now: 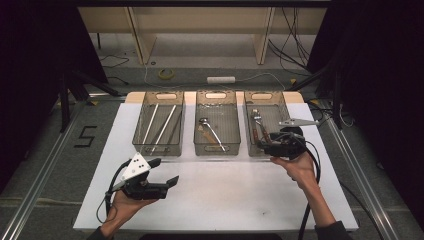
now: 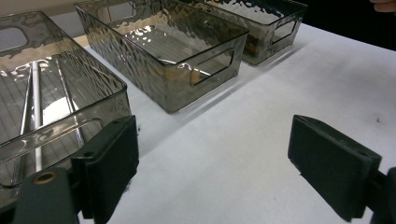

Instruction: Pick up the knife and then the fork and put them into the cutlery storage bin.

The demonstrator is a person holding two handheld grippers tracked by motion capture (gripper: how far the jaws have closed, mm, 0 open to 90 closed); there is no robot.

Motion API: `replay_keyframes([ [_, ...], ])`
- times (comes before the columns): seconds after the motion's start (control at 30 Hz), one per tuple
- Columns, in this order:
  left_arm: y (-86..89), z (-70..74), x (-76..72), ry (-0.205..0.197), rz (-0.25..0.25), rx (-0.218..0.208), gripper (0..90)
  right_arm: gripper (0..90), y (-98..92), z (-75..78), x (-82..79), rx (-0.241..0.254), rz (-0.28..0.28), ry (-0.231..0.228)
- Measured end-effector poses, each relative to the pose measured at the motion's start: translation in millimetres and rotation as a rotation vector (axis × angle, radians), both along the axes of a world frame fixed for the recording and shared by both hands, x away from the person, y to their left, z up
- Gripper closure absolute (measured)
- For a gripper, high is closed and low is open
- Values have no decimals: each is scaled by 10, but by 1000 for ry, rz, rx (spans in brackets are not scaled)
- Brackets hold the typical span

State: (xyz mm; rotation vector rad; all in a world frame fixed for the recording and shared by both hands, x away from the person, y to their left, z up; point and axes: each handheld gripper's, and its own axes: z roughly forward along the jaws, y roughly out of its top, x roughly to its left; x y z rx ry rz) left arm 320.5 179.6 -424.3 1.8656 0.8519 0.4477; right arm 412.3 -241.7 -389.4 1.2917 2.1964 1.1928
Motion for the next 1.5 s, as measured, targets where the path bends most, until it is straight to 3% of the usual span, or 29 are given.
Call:
replay_keyframes([
  [0.4, 10, 4, 10, 5, 0, -8, 157, 327, 60, -106, -252, 55, 69, -65],
  [0.7, 24, -4, -2, 5, -7, -15, 157, 307, 140, -139, -473, 126, 135, -111],
  [0.8, 40, -5, 4, 12, -4, -33, 157, 307, 160, -166, -543, 121, 146, -132],
  [1.17, 61, -2, 6, 16, -5, -60, 156, 292, 116, -317, -805, 150, 155, -144],
  [1.5, 54, 0, 2, 23, -9, -80, 156, 256, 82, -374, -927, 139, 160, -149],
])
